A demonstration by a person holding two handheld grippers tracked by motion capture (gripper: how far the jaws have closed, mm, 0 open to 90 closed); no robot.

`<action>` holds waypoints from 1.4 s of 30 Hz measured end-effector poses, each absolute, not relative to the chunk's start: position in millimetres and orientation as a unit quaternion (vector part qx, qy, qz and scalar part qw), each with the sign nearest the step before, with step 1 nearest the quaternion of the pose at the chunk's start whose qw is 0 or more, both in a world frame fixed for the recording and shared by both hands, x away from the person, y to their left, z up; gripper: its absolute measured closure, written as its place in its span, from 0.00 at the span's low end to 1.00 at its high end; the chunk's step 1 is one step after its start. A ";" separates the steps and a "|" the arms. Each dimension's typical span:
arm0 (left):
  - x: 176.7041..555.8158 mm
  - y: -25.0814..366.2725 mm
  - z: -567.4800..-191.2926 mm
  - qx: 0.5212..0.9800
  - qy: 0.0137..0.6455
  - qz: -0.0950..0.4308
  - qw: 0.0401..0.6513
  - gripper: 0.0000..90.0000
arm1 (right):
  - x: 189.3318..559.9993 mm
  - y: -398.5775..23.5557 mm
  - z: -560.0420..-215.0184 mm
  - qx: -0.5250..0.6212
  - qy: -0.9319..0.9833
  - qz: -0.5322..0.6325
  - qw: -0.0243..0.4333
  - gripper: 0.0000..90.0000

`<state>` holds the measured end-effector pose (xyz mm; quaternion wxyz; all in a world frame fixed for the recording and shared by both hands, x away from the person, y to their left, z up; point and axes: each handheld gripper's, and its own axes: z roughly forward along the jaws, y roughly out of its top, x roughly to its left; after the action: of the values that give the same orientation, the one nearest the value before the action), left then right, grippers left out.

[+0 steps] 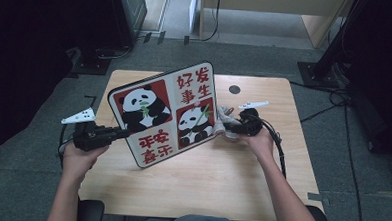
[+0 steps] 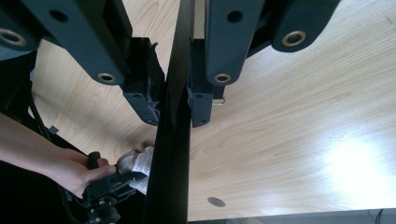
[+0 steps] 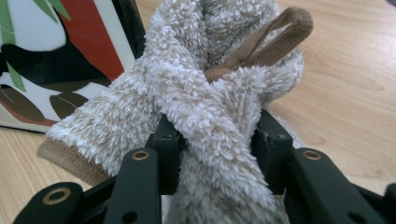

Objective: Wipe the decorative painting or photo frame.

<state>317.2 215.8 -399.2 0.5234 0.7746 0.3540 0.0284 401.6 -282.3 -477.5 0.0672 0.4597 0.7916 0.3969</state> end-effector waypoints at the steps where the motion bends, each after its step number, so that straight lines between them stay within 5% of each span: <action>1: 317.1 215.7 -399.2 0.774 0.354 0.029 0.523 0.85 | 401.4 -282.5 -478.0 0.460 0.792 0.396 0.068 0.67; 17: 321.4 217.3 -399.6 0.772 0.357 0.035 0.525 0.84 | 396.3 -322.5 -453.4 0.476 0.767 0.404 0.145 0.67; 42: 328.1 220.2 -399.9 0.765 0.374 0.056 0.522 0.79 | 389.6 -372.2 -478.9 0.532 0.740 0.376 0.168 0.66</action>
<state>328.1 220.2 -399.9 0.5218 0.7647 0.3739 0.0558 389.6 -372.2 -478.9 0.1680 0.5318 0.7401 0.3757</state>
